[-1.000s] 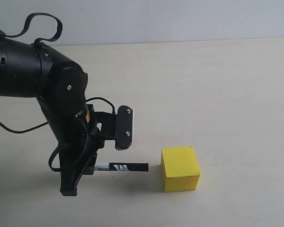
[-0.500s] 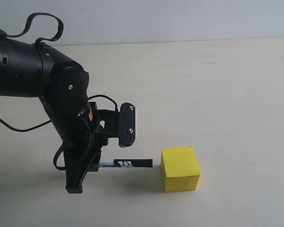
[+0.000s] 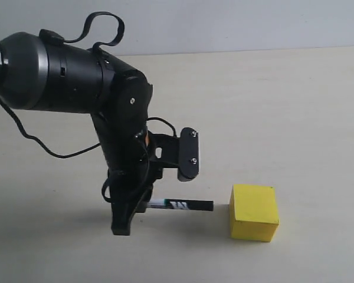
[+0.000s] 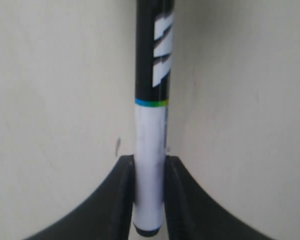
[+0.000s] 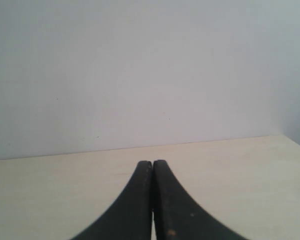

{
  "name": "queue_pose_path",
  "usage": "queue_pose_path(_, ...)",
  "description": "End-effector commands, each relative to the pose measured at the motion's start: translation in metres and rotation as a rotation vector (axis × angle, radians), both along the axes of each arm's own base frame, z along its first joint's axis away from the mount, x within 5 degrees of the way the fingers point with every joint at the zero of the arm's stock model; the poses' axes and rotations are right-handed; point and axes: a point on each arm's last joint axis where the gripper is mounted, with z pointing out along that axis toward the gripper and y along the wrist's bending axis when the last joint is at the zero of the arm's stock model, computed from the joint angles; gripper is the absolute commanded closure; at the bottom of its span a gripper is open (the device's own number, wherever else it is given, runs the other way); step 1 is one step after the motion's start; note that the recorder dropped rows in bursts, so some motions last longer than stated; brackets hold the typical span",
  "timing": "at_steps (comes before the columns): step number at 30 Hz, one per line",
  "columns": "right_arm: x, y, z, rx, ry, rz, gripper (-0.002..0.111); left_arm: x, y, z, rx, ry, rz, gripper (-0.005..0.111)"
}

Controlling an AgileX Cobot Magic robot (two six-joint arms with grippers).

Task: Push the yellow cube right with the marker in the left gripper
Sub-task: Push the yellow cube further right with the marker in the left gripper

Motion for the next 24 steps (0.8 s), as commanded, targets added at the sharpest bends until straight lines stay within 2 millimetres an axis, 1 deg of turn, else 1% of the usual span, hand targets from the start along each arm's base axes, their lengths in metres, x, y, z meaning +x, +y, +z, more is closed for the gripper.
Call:
queue_pose_path(1,0.000,0.000,-0.001,-0.003,-0.004,-0.005,0.108,0.005,0.020,0.002,0.109,0.067,-0.016,0.107)
queue_pose_path(4,0.000,0.000,-0.001,-0.003,-0.004,-0.005,0.108,0.006,0.018,0.002,0.097,0.052,-0.017,0.107)
queue_pose_path(7,0.000,0.000,-0.001,-0.003,-0.006,-0.005,0.108,0.003,0.009,0.001,0.046,0.024,-0.023,0.107)
queue_pose_path(9,0.000,0.000,-0.001,-0.003,-0.006,-0.005,0.108,-0.002,0.001,0.001,0.011,0.018,-0.059,0.107)
queue_pose_path(12,0.000,0.000,-0.001,-0.003,-0.006,-0.005,0.108,-0.008,-0.015,0.006,-0.046,0.011,-0.083,0.107)
queue_pose_path(17,0.000,0.000,-0.001,-0.006,-0.006,-0.005,0.108,-0.018,-0.050,0.011,-0.109,0.019,-0.125,0.107)
queue_pose_path(18,0.000,0.000,-0.001,-0.006,-0.006,-0.005,0.108,-0.018,-0.053,0.010,-0.108,0.025,-0.129,0.107)
queue_pose_path(21,0.000,0.000,-0.001,-0.006,-0.006,-0.005,0.108,-0.016,-0.054,0.012,-0.076,0.041,-0.132,0.107)
queue_pose_path(24,0.000,0.000,-0.001,-0.006,-0.006,-0.005,0.108,-0.014,-0.045,0.014,-0.025,0.083,-0.098,0.107)
